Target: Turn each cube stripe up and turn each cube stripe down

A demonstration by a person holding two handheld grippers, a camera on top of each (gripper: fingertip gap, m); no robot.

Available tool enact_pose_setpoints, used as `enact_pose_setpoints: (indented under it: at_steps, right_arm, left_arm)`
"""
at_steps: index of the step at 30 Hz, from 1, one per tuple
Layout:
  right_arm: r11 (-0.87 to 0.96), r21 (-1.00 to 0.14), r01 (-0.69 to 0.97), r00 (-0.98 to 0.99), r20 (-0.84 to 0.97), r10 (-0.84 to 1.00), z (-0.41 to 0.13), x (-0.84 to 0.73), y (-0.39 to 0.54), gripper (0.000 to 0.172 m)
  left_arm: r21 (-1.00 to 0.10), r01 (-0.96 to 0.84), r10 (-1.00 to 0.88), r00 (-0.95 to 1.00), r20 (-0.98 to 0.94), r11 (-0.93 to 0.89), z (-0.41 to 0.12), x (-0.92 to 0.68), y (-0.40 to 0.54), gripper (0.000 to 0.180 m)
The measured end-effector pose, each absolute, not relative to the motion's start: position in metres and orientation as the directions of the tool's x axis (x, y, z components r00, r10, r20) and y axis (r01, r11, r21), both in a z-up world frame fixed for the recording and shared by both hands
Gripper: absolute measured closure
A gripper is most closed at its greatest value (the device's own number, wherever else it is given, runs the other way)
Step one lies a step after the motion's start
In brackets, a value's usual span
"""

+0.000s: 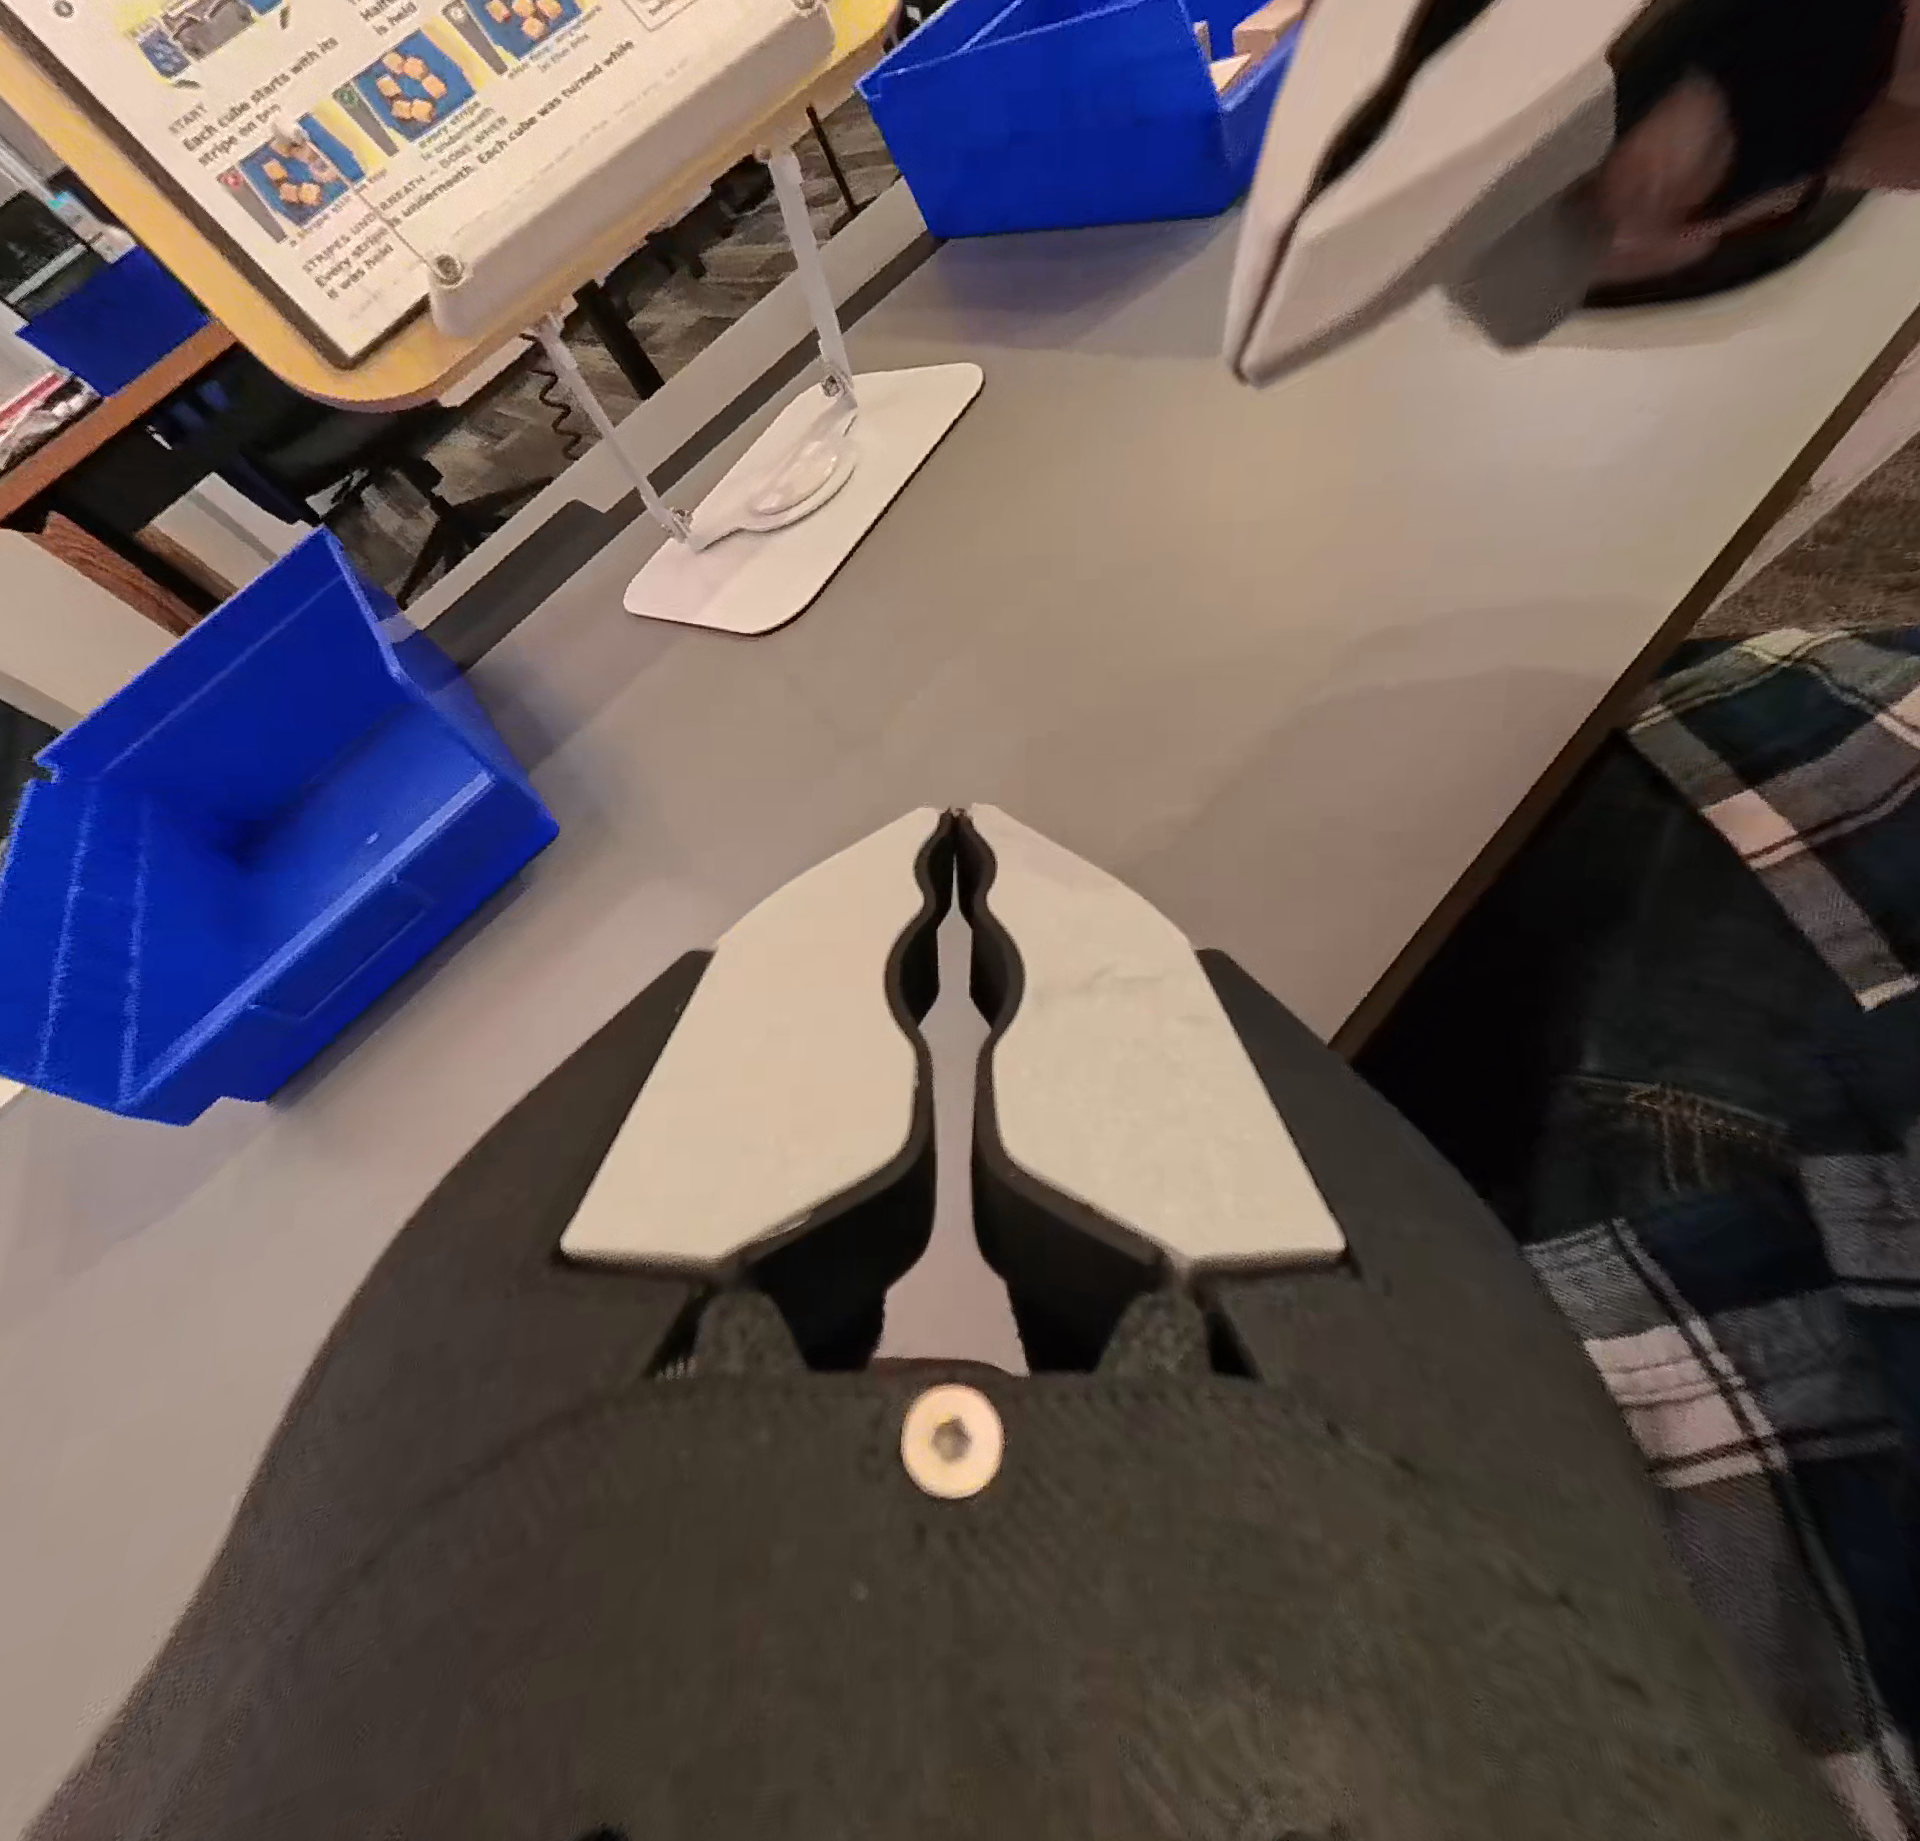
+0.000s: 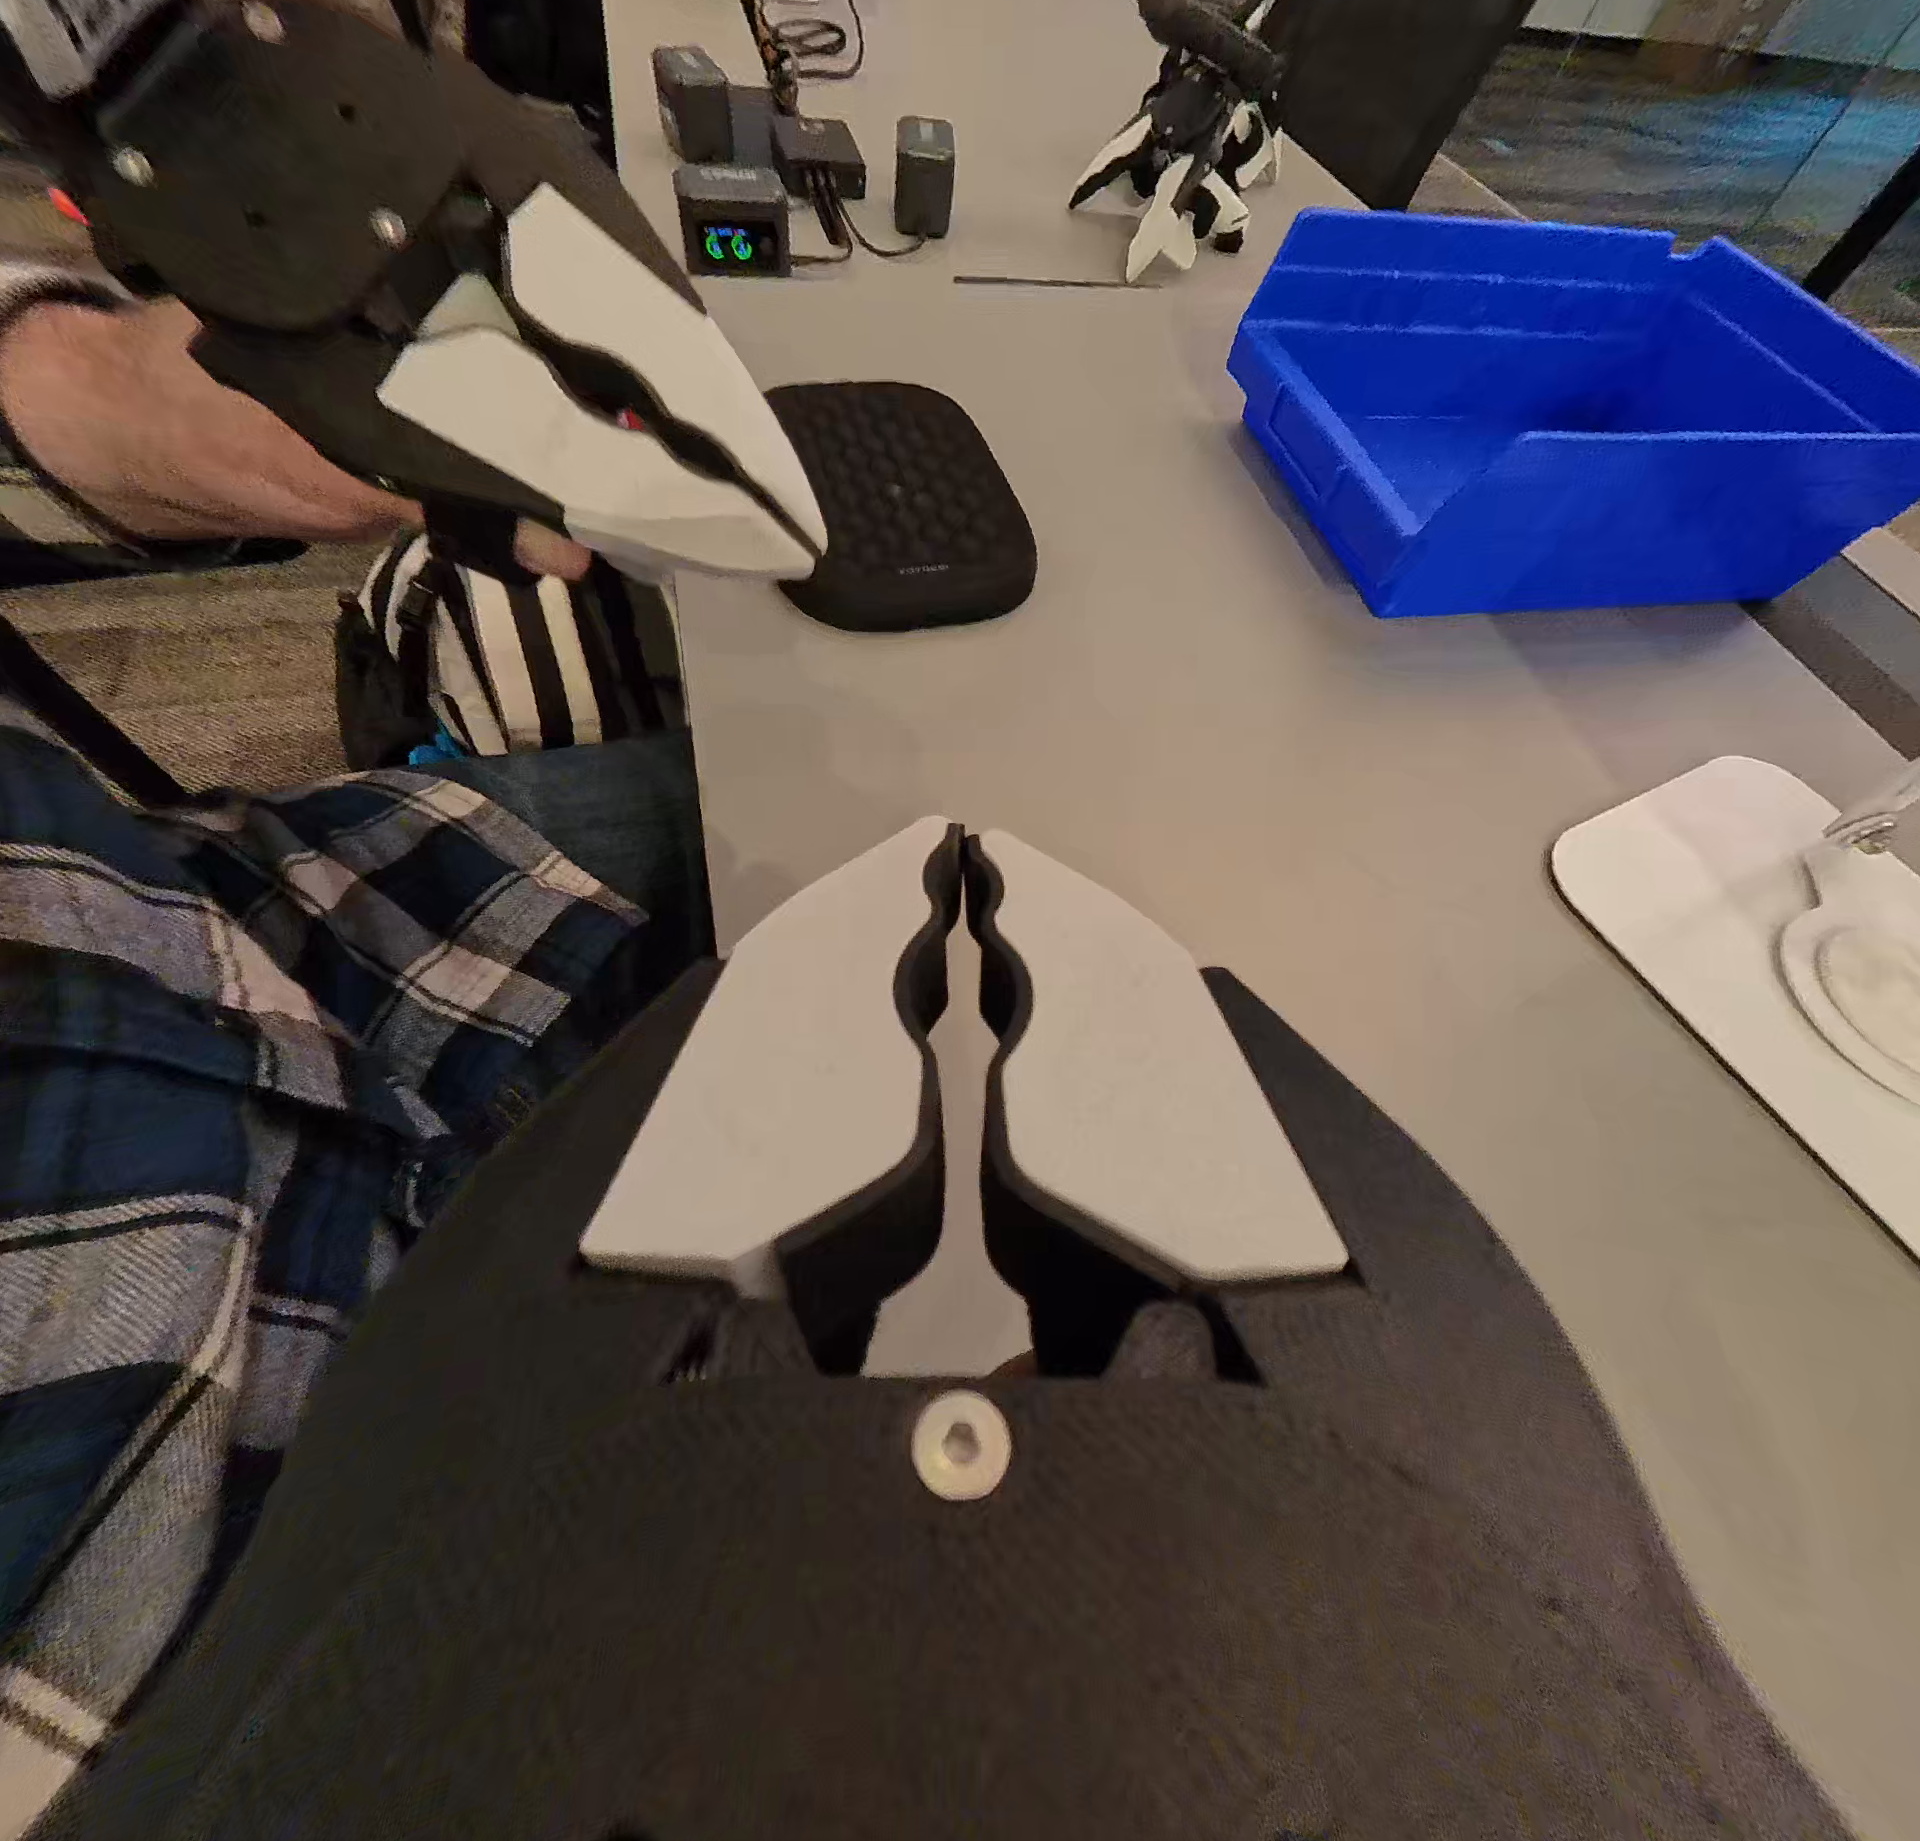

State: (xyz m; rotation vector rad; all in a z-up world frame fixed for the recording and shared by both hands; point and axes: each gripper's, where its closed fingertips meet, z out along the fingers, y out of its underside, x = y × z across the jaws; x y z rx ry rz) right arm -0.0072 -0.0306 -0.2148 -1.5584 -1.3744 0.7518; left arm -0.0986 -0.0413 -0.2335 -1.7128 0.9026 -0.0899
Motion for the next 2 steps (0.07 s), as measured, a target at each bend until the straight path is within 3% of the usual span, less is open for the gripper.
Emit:
enact_pose_setpoints:
  at_steps: [1, 2]
  right_arm:
    - [0.026, -0.898, 0.439, 0.204, 0.128, 0.971, -0.2193, -0.0081, -0.0311, 0.171]
    - [0.028, -0.894, 0.447, 0.212, 0.136, 0.968, -0.2234, -0.0087, -0.0314, 0.171]
  left_arm:
    - [-0.861, -0.505, -0.602, 0.708, -0.369, -0.066, -0.2321, -0.0984, -0.0412, 0.18]
    - [-0.861, -0.504, -0.602, 0.708, -0.369, -0.065, -0.2315, -0.0981, -0.0414, 0.18]
